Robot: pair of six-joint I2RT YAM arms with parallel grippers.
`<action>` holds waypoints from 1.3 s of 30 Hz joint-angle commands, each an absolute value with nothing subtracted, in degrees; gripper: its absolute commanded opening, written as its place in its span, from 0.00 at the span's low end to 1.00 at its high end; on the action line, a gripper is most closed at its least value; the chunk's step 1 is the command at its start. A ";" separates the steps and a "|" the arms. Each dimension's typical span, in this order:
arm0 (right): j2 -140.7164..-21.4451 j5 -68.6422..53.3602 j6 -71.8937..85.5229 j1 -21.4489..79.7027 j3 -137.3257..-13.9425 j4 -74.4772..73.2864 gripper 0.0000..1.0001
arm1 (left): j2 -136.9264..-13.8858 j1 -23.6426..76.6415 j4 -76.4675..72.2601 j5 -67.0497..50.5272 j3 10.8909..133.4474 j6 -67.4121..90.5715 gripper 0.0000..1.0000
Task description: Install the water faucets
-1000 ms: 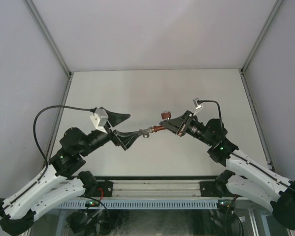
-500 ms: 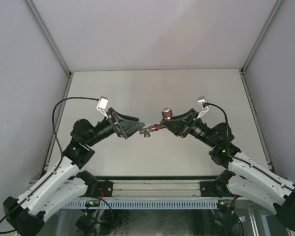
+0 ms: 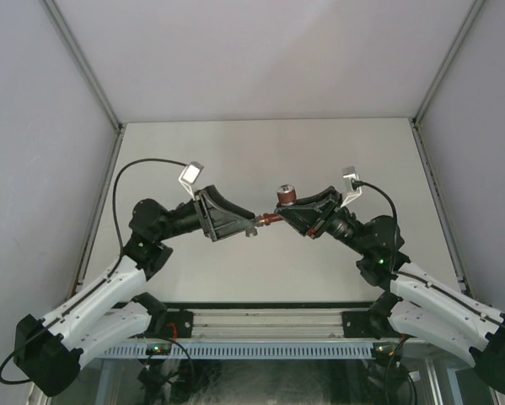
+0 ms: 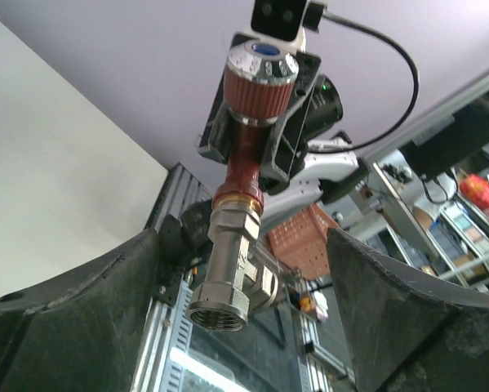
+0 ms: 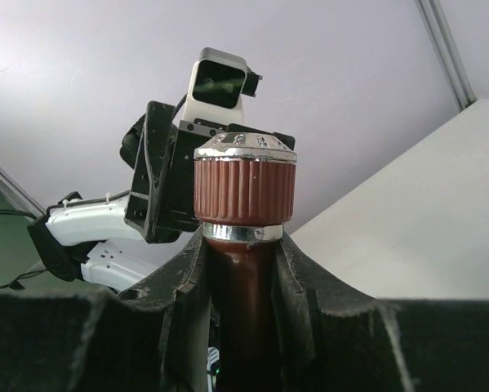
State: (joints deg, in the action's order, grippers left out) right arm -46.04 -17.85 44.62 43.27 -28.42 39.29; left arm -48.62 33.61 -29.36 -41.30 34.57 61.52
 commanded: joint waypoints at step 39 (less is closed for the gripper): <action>-53.50 -20.44 67.11 42.67 -35.52 17.17 0.00 | -40.71 37.60 3.20 -32.77 45.53 3.24 0.00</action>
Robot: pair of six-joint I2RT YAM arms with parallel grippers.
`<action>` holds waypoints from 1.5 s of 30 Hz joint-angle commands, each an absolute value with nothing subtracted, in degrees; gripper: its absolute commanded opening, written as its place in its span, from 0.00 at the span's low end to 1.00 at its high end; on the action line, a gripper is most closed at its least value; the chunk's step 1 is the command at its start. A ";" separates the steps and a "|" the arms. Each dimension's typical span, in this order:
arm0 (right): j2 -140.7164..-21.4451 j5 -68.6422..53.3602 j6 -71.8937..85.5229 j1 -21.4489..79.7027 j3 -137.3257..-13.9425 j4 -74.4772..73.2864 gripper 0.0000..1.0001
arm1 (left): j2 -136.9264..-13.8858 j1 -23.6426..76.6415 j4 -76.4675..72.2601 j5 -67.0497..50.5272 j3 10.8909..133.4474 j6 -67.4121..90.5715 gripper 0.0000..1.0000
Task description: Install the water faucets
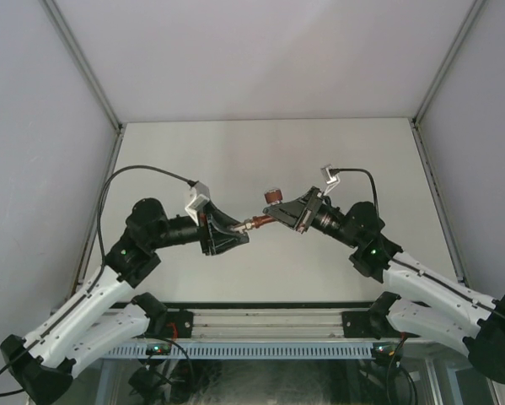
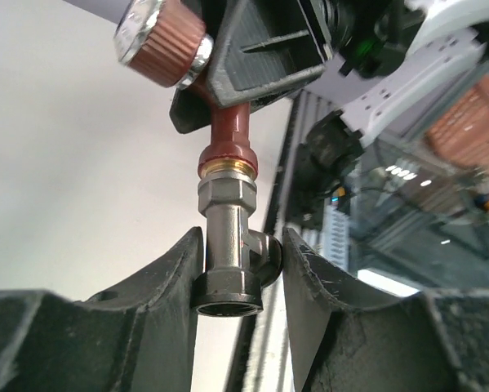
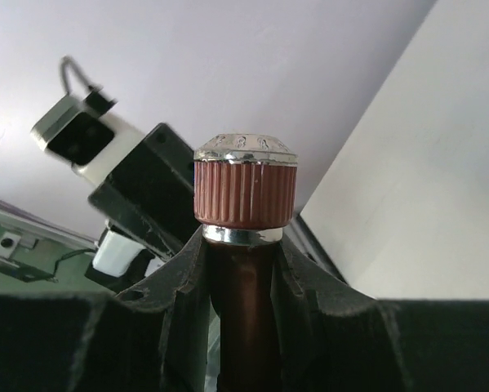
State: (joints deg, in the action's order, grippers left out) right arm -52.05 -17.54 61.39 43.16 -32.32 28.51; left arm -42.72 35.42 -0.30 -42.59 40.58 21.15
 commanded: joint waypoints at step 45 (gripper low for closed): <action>-56.11 -23.96 70.60 37.88 -35.88 20.64 0.00 | -42.94 60.07 10.36 -4.40 45.79 -19.46 0.81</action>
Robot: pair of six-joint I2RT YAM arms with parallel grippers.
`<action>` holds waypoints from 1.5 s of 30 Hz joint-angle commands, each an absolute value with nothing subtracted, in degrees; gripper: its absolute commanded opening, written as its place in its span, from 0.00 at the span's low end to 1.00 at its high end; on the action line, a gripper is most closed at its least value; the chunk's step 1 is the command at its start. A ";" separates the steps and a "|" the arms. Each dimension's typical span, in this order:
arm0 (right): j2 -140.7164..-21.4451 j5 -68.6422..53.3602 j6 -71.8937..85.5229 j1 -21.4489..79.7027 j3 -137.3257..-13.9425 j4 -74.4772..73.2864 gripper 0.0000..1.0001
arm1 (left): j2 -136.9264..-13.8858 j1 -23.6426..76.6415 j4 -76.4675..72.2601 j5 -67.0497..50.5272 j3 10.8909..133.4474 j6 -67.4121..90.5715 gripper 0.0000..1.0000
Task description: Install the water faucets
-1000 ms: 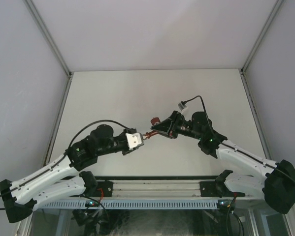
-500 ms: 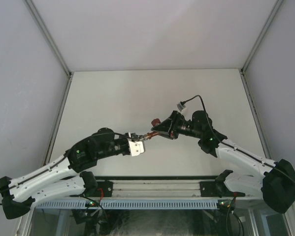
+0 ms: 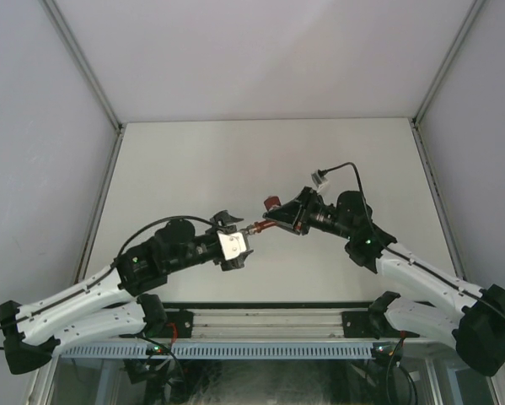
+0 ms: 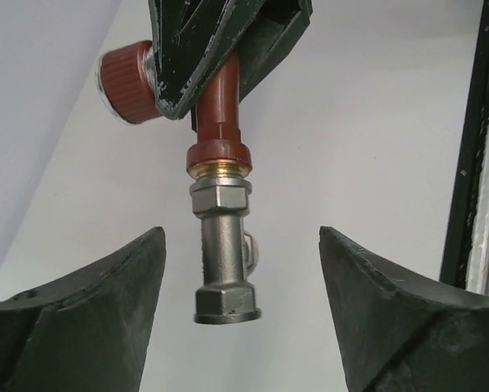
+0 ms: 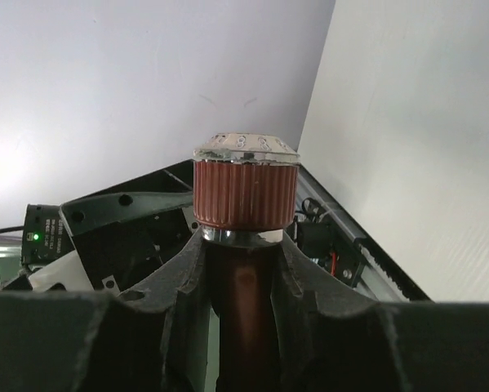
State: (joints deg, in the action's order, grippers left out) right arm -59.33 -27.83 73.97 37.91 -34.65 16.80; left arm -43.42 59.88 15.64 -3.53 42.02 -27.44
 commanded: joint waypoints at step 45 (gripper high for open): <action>-42.13 -19.09 30.64 41.81 -26.72 41.63 0.00 | -48.77 30.72 -48.76 -25.64 19.47 89.24 0.94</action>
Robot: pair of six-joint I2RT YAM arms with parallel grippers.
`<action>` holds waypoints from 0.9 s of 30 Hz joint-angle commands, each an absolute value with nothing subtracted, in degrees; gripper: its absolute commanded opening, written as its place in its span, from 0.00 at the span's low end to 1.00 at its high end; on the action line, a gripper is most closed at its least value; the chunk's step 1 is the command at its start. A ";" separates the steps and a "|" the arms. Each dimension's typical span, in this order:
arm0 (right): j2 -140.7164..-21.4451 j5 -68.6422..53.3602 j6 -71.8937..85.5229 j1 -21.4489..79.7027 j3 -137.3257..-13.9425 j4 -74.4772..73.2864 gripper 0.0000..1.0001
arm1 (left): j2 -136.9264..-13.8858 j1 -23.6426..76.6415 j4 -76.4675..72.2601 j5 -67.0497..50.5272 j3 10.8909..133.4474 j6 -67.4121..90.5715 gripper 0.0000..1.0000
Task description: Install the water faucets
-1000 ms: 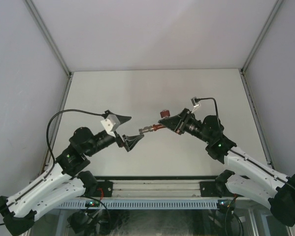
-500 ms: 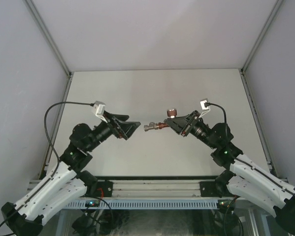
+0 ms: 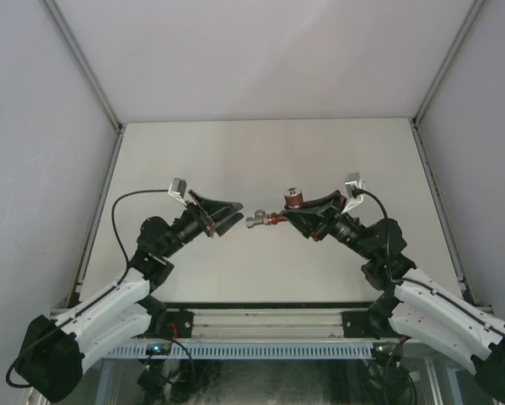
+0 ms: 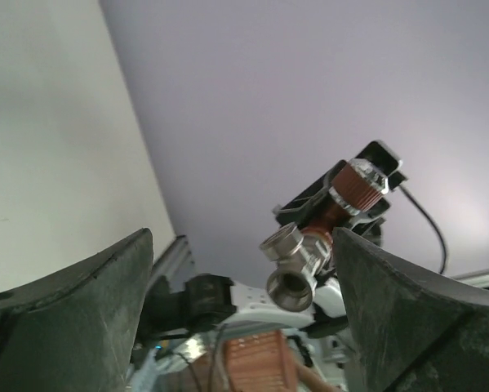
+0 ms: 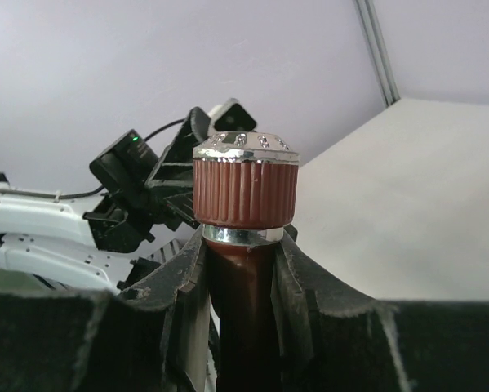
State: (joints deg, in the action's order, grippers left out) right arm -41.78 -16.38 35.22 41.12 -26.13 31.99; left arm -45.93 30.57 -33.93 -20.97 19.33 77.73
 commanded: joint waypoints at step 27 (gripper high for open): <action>-44.34 -21.66 20.22 44.49 -26.72 43.81 0.00 | -61.73 36.50 -66.02 -32.32 24.52 93.85 0.54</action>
